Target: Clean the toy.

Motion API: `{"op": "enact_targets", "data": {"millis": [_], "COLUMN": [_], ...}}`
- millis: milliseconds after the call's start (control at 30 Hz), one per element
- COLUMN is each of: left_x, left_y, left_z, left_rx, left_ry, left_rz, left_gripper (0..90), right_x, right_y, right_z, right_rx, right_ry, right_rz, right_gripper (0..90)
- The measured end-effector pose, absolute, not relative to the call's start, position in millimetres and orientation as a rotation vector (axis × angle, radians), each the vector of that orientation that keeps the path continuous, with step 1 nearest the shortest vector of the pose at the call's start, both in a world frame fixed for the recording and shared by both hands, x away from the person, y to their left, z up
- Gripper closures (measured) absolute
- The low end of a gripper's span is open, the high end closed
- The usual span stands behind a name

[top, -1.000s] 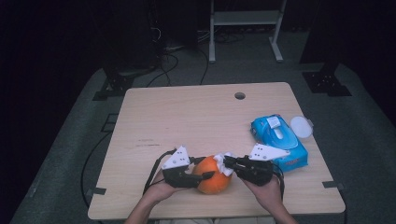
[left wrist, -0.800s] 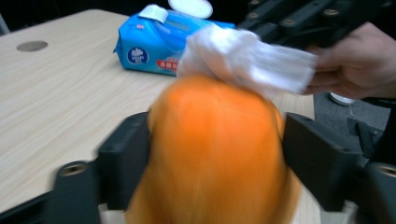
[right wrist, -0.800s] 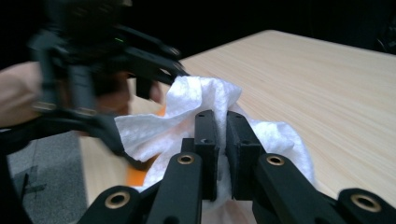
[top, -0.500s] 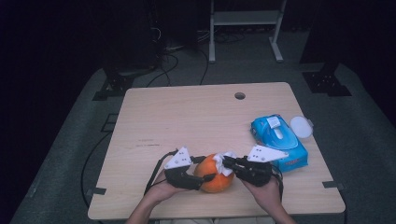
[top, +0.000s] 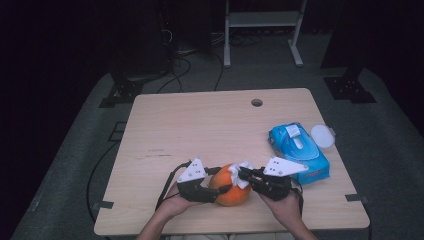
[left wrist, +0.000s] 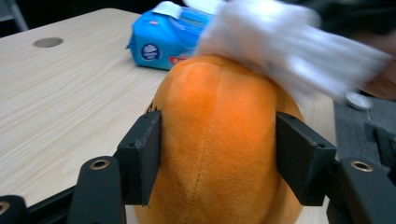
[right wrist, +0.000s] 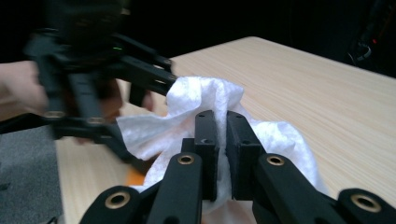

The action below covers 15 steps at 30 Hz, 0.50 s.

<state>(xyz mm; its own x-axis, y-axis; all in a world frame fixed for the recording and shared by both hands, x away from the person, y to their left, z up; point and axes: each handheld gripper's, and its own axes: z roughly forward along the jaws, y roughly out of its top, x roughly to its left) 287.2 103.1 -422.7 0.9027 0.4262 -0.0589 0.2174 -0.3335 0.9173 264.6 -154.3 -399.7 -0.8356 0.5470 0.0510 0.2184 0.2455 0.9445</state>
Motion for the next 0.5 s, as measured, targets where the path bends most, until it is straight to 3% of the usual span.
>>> {"op": "enact_targets", "data": {"millis": [133,267,300,500], "left_x": [288,289,289,291], "left_y": [105,105,104,104], "left_z": [-423,-422,-424,-427], "left_rx": [1.917,1.935,1.948,1.955], "left_ry": [0.485,0.461,0.461,0.489], "left_rz": [0.226,0.187,0.194,0.224], "left_gripper": [35.9,18.6,17.9,33.9], "right_x": [264,273,274,271], "right_y": [-150,-160,-163,-160], "right_z": [-400,-405,-405,-404], "right_rx": [0.674,0.752,0.768,0.747], "right_ry": [2.246,2.227,2.220,2.205], "right_rz": [1.627,1.644,1.649,1.623], "right_gripper": [83.1,83.1,83.1,83.0]}}
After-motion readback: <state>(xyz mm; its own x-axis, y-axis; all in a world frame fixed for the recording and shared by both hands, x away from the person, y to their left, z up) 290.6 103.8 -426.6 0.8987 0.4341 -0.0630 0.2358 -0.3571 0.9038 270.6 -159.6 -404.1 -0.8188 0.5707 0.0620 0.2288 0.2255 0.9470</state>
